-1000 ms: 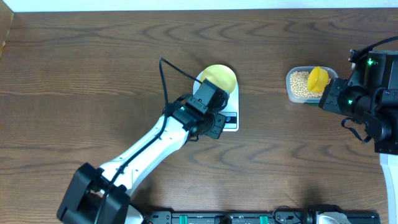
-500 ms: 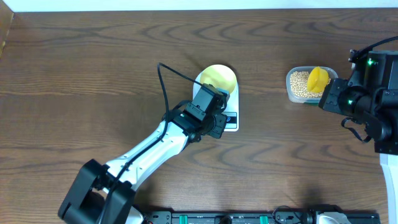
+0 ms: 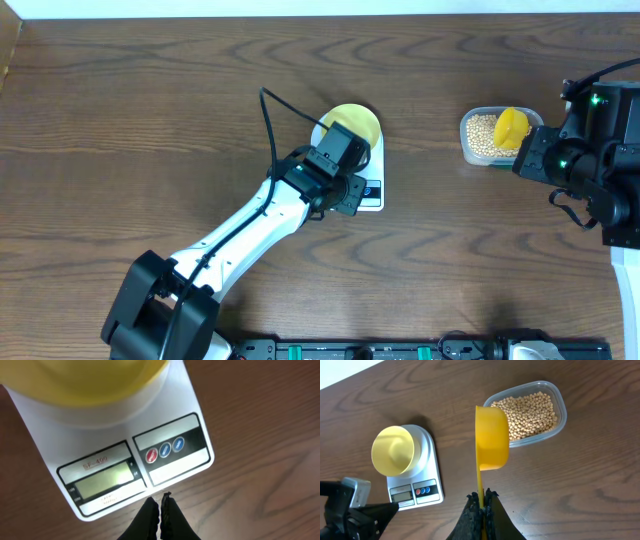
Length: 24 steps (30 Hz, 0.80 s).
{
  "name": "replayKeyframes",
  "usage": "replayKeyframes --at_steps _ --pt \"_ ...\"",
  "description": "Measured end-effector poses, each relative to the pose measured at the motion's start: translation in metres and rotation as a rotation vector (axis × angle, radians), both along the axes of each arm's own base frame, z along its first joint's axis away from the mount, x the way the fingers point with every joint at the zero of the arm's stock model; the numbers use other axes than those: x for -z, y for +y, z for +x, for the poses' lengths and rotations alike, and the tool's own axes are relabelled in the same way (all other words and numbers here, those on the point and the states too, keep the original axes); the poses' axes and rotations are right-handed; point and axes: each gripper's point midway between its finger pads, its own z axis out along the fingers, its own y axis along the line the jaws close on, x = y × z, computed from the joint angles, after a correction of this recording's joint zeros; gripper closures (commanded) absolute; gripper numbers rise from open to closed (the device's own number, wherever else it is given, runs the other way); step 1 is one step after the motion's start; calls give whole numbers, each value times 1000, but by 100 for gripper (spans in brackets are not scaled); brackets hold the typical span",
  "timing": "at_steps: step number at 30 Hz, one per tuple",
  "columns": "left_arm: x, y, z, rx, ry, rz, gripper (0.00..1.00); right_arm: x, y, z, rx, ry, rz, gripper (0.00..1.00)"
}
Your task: Scoop item into bowl and weigh 50g on scale
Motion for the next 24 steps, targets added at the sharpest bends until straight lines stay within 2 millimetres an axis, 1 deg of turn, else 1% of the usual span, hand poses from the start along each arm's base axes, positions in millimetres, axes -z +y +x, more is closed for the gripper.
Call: replayKeyframes --at_steps 4,7,12,14,18,24 --pt "11 -5 -3 14 17 17 93 0 0 0 0 1 0 99" --pt "24 -8 -4 23 35 32 93 1 0 -1 0 7 0 99" --pt "48 -8 -5 24 78 66 93 1 0 -2 0 10 0 99" --pt "50 -9 -3 24 75 64 93 1 0 -2 0 10 0 99" --pt "46 -13 8 15 23 49 93 2 0 -2 0 10 0 99" --pt "46 -11 14 2 -3 66 93 2 0 -2 0 10 0 99"
